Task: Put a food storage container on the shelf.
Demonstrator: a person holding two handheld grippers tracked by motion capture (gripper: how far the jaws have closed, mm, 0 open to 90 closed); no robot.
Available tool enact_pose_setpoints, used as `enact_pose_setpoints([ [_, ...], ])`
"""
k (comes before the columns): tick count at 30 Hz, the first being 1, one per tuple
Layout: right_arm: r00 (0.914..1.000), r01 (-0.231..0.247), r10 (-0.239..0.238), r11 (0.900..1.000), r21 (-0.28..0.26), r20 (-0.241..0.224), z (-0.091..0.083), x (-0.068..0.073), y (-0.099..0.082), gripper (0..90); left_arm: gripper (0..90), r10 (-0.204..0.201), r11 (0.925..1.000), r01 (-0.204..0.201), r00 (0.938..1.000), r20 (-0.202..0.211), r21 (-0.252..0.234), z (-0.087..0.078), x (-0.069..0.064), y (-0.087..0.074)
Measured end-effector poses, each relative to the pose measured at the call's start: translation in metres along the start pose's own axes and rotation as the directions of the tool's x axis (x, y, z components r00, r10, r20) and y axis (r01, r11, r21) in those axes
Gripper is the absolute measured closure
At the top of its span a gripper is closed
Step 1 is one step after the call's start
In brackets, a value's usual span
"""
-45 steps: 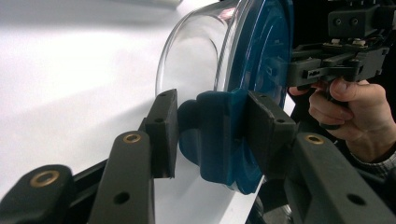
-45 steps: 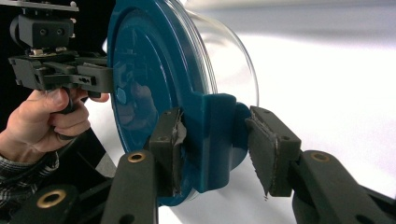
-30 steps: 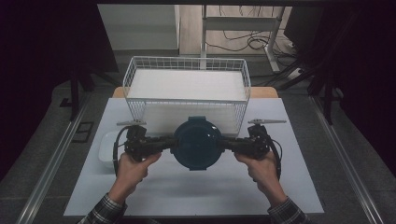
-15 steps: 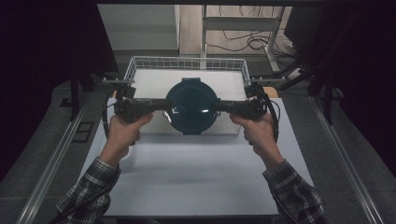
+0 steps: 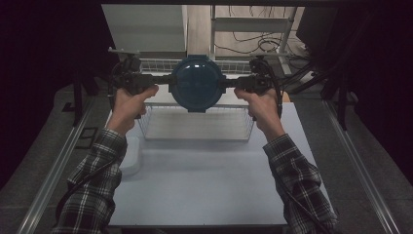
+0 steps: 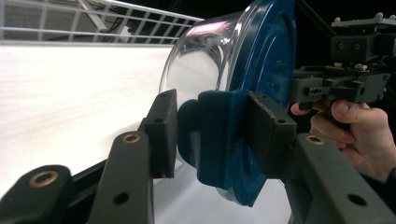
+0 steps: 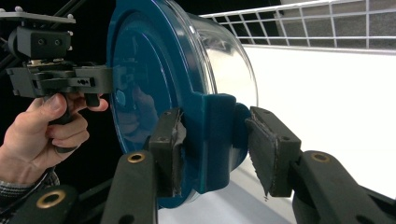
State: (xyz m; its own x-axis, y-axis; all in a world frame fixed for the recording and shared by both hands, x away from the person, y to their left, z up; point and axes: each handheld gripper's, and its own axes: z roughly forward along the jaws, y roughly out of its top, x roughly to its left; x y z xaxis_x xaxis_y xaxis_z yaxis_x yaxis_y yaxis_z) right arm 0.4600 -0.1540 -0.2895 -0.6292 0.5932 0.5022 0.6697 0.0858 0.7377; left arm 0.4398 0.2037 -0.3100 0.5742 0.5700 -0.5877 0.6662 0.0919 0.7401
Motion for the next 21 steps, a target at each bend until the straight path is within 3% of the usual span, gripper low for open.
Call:
enact_pose_setpoints([
  [10,0.9991,-0.043,0.043,0.9991,0.001,-0.006,0.014,-0.018,0.010,55.4,56.2,-0.024,0.9997,0.024,0.9997,-0.002,-0.001,0.010,0.015,0.008],
  [16,0.9981,-0.061,0.060,0.9981,-0.007,-0.011,0.018,-0.022,0.014,54.1,54.9,-0.006,0.9998,0.006,0.9999,0.010,-0.019,0.012,0.023,0.006],
  [21,0.9947,-0.100,0.099,0.9948,-0.018,-0.024,0.024,-0.025,0.014,51.9,53.7,-0.075,0.9960,0.077,0.9960,0.049,-0.045,0.014,0.036,0.001],
])
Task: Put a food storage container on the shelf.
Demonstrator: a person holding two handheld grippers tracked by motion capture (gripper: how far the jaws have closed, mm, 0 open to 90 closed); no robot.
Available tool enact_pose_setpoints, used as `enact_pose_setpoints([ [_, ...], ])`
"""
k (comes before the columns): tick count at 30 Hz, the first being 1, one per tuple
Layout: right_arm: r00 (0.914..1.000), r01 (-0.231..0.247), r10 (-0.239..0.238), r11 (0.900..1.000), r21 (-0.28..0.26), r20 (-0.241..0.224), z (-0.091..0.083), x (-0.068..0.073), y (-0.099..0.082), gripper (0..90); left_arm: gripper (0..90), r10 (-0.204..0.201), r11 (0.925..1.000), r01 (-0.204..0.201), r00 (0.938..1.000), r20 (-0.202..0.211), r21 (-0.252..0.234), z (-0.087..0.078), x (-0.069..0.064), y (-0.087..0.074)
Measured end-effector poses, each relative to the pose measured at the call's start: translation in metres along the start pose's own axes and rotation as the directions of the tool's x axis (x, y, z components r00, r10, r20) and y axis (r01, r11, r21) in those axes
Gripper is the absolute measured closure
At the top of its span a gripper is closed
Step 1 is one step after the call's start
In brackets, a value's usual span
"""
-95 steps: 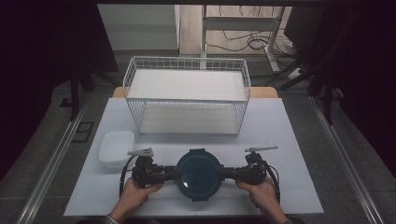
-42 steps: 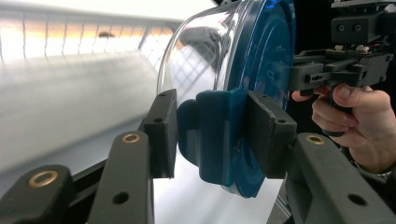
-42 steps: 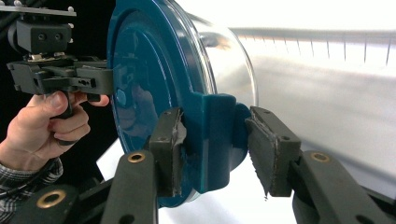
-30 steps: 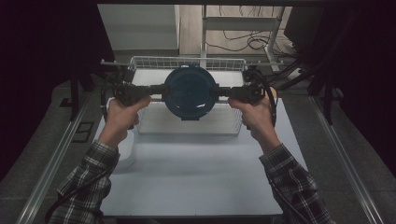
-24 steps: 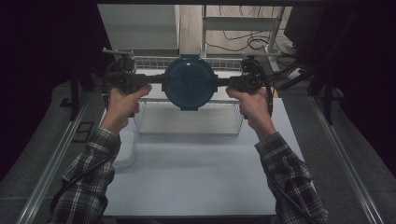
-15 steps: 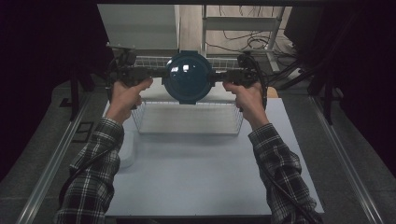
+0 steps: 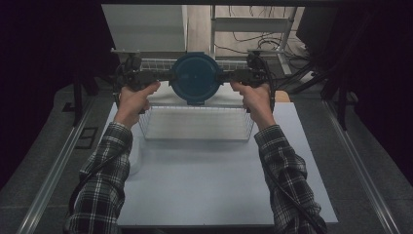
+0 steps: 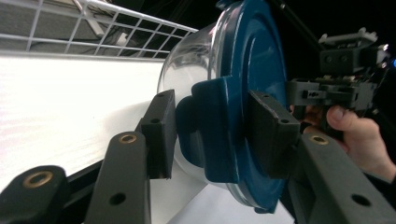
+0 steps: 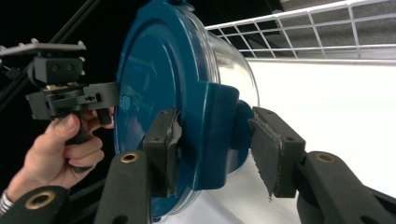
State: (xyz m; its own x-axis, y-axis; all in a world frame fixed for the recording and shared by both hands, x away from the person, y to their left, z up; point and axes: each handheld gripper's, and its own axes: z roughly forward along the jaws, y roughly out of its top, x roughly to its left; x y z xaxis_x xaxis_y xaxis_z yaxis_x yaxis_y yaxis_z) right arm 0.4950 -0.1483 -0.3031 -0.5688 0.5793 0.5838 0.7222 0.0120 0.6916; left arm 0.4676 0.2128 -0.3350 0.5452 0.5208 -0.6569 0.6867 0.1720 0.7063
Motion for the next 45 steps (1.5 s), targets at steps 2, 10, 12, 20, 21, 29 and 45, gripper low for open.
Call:
enact_pose_setpoints([
  [2,0.9999,0.002,-0.002,1.0000,-0.001,0.017,0.002,-0.001,0.000,50.7,52.5,0.010,0.9999,-0.010,0.9997,-0.021,0.005,0.001,-0.001,0.000],
  [10,0.9845,0.103,-0.102,0.9947,0.006,0.142,0.010,0.009,-0.001,54.9,56.8,0.060,0.9982,-0.059,0.9918,-0.113,0.009,0.005,-0.004,0.000],
  [12,0.9815,0.121,-0.120,0.9926,0.003,0.149,0.009,0.011,-0.002,55.9,53.0,0.129,0.9916,-0.128,0.9715,-0.199,0.017,0.004,-0.013,0.002],
  [20,0.9510,0.254,-0.241,0.9663,-0.043,0.194,-0.021,0.019,-0.011,73.1,62.7,0.285,0.9555,-0.295,0.9303,-0.230,-0.007,-0.033,-0.048,-0.022],
  [21,0.9488,0.266,-0.255,0.9634,-0.036,0.187,-0.023,0.019,-0.015,78.8,67.5,0.314,0.9477,-0.318,0.9188,-0.239,0.021,-0.033,-0.051,-0.030],
  [29,0.9230,0.338,-0.338,0.9405,0.033,0.183,-0.010,0.023,-0.040,88.9,84.7,0.370,0.9292,-0.356,0.8934,-0.255,0.098,-0.008,-0.050,-0.055],
  [45,0.9166,0.326,-0.320,0.9453,0.017,0.240,0.008,0.016,-0.033,88.9,86.1,0.291,0.9560,-0.284,0.8851,-0.363,0.073,0.009,-0.030,-0.029],
])
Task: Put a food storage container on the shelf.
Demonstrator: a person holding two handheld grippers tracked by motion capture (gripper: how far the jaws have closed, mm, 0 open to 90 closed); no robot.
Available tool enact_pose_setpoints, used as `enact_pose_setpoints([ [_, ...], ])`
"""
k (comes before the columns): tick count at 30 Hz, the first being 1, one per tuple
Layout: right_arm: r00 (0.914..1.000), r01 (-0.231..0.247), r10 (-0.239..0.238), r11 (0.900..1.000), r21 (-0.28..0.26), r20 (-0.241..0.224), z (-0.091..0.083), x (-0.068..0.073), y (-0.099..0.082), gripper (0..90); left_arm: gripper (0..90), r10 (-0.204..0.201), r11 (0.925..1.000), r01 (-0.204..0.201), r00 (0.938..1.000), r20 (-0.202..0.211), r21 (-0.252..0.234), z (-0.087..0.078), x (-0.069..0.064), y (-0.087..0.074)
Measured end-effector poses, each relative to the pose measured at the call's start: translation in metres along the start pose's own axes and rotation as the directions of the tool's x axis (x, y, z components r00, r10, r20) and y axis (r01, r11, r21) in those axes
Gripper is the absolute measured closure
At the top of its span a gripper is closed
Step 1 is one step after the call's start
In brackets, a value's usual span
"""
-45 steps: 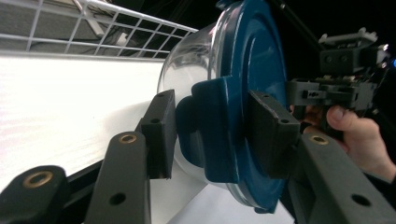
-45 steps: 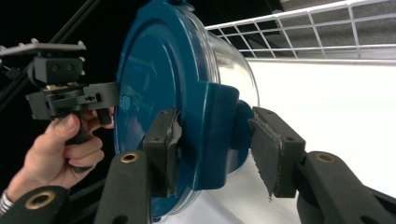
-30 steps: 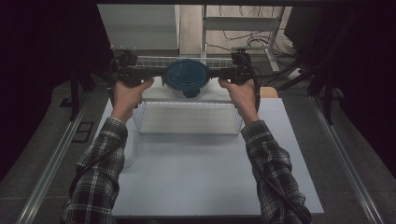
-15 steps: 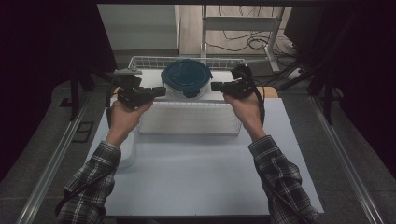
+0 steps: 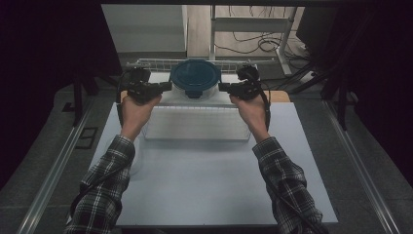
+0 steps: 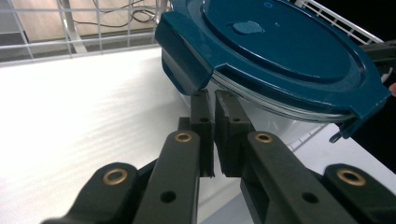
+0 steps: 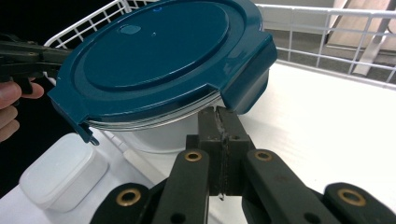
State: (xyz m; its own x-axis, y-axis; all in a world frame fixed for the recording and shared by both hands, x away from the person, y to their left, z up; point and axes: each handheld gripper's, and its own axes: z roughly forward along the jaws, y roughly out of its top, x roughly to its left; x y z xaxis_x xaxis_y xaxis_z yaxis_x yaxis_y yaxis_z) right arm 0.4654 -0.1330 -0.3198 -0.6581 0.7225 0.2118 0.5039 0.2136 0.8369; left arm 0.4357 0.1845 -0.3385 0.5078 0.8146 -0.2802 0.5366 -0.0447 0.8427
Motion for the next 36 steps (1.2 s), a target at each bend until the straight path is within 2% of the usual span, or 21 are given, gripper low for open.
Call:
enact_pose_setpoints([
  [5,0.9998,-0.005,0.005,1.0000,-0.001,0.022,0.005,-0.003,0.004,88.9,85.1,-0.014,0.9999,0.014,0.9999,-0.003,-0.004,0.005,0.004,0.004],
  [8,0.9987,0.023,-0.024,0.9997,0.007,0.046,0.006,-0.002,0.005,88.5,82.4,0.001,0.9999,-0.001,0.9998,0.019,-0.016,0.002,0.004,0.002],
  [11,0.9967,0.062,-0.062,0.9981,0.005,0.053,0.002,0.001,0.003,82.3,75.2,0.030,0.9993,-0.029,0.9993,0.021,-0.023,-0.006,0.004,-0.004],
  [13,0.9971,0.065,-0.065,0.9979,-0.003,0.041,-0.002,0.002,0.001,76.2,68.3,0.044,0.9986,-0.043,0.9986,0.030,-0.031,-0.013,0.003,-0.010],
  [15,0.9969,0.073,-0.073,0.9973,-0.007,0.030,-0.007,0.005,-0.002,70.4,61.4,0.068,0.9972,-0.067,0.9975,0.021,-0.032,-0.019,0.000,-0.016],
  [16,0.9968,0.076,-0.076,0.9970,-0.010,0.024,-0.009,0.006,-0.004,67.9,58.3,0.094,0.9952,-0.094,0.9955,0.009,-0.028,-0.022,-0.002,-0.019],
  [19,0.9958,0.092,-0.092,0.9957,-0.015,0.002,-0.015,0.012,-0.011,59.5,49.1,0.176,0.9842,-0.176,0.9840,-0.028,-0.019,-0.032,-0.008,-0.027],
  [22,0.9926,0.121,-0.121,0.9926,-0.005,-0.003,-0.019,0.018,-0.019,52.4,42.2,0.200,0.9796,-0.201,0.9795,-0.021,-0.013,-0.040,-0.009,-0.037],
  [26,0.9890,0.147,-0.147,0.9891,0.002,-0.010,-0.024,0.025,-0.028,43.1,35.9,0.243,0.9700,-0.243,0.9695,-0.031,0.012,-0.048,-0.010,-0.053],
  [30,0.9836,0.179,-0.179,0.9837,0.012,-0.021,-0.029,0.030,-0.040,39.7,28.3,0.248,0.9688,-0.248,0.9685,-0.023,0.012,-0.054,-0.014,-0.070],
  [33,0.9786,0.203,-0.203,0.9788,0.023,-0.036,-0.032,0.034,-0.051,37.3,21.9,0.251,0.9678,-0.250,0.9677,-0.026,0.028,-0.055,-0.019,-0.082],
  [36,0.9761,0.215,-0.214,0.9763,0.023,-0.039,-0.036,0.037,-0.062,33.7,17.7,0.250,0.9673,-0.250,0.9681,-0.009,0.046,-0.054,-0.023,-0.092],
])
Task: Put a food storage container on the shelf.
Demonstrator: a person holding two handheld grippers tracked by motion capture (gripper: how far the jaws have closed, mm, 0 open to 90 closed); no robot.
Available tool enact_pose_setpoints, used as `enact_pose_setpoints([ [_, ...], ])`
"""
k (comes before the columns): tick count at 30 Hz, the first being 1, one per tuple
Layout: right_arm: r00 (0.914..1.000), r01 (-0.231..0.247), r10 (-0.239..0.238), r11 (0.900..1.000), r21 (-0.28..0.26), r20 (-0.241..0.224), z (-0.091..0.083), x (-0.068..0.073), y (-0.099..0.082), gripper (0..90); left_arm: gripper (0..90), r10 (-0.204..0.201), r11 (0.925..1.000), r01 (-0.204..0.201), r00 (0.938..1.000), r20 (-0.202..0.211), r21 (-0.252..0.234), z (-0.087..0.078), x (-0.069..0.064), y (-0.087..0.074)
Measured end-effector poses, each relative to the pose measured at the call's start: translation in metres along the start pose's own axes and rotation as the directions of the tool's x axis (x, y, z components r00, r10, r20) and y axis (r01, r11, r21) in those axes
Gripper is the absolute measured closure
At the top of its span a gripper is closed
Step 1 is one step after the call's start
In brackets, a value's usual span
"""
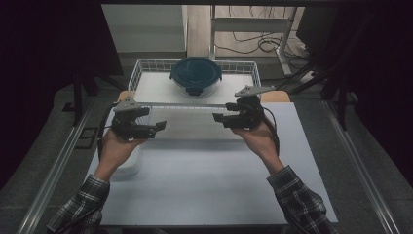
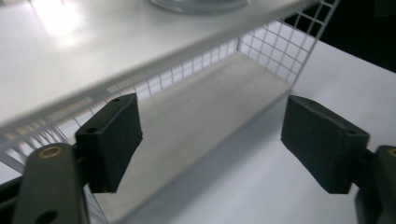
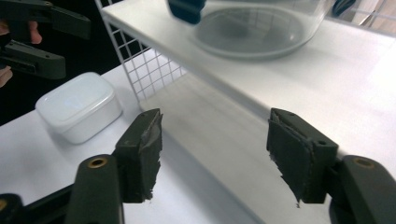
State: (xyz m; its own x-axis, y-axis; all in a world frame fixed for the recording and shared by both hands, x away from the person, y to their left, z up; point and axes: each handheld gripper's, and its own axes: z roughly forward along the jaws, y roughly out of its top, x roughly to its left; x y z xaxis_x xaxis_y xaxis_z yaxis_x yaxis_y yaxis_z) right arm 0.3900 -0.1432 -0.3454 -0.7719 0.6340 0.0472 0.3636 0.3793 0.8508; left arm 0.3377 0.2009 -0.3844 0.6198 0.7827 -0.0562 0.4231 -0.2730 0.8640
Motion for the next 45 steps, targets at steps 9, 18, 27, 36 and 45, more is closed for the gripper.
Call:
enact_pose_setpoints([
  [9,0.9999,-0.007,0.007,0.9998,-0.018,-0.014,-0.012,0.010,-0.031,21.2,7.8,-0.009,0.9999,0.008,0.9978,0.066,0.007,0.001,-0.025,-0.028],
  [18,0.9997,0.018,-0.018,0.9997,-0.014,0.018,-0.020,0.020,-0.061,12.9,2.9,-0.014,0.9998,0.013,0.9969,0.078,0.013,0.013,-0.043,-0.063],
  [27,0.9997,-0.005,0.006,0.9993,-0.036,0.025,-0.030,0.022,-0.091,7.3,2.2,-0.041,0.9992,0.041,0.9984,0.039,0.005,0.016,-0.059,-0.102],
  [36,0.9994,-0.017,0.017,0.9998,-0.005,0.029,-0.029,0.027,-0.132,2.3,1.0,0.053,0.9983,-0.054,0.9983,0.024,0.024,0.017,-0.079,-0.130],
  [45,0.9975,-0.059,0.059,0.9983,0.002,0.038,-0.033,0.033,-0.178,1.8,0.0,0.085,0.9939,-0.089,0.9949,0.054,0.066,0.024,-0.085,-0.147],
])
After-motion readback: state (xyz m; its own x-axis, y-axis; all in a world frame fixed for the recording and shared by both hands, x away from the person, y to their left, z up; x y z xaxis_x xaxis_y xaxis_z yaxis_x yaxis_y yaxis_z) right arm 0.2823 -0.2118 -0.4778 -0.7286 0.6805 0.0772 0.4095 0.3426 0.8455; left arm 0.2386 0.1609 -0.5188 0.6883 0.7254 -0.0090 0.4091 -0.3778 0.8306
